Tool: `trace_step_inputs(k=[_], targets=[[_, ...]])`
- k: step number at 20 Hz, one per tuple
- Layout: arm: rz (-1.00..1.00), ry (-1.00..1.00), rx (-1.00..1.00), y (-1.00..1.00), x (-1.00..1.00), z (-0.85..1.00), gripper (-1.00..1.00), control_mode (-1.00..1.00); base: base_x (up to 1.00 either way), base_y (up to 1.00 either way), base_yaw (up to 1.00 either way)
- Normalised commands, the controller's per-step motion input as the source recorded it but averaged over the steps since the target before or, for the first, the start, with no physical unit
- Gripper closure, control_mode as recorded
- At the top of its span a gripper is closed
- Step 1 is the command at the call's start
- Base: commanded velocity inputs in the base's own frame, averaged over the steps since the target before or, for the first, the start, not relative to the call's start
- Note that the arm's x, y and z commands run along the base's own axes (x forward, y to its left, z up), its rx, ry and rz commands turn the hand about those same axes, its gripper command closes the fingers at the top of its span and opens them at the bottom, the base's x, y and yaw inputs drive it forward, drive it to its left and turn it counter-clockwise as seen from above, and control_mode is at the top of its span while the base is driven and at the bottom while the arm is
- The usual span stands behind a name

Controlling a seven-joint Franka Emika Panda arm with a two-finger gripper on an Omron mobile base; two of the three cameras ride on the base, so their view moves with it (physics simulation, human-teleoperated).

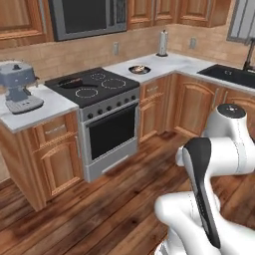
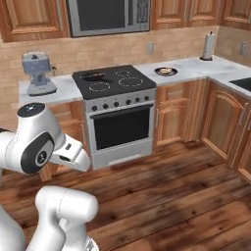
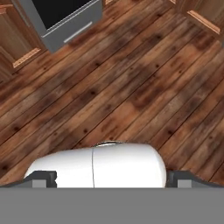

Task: Place the cold items (tomato and mushroom) from the fridge in one tupperware on the dining counter. Place the warm items (kebab skewer and hot dog) in the stove area in another tupperware.

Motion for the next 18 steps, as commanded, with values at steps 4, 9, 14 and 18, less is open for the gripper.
trace_step_inputs(k=[4, 9, 14, 18], targets=[[0.00, 0.00, 0.00, 0.00, 0.00, 0.00, -1.00, 1.00, 1.00, -0.36, 0.26], [0.00, 0.00, 0.00, 0.00, 0.00, 0.00, -1.00, 1.00, 1.00, -0.28, 0.26], [0.00, 0.00, 0.00, 0.00, 0.00, 0.00, -1.00, 1.00, 1.00, -0.44, 0.28], [0.00, 0.00, 0.00, 0.00, 0.00, 0.00, -1.00, 1.00, 1.00, -0.89, 0.27]])
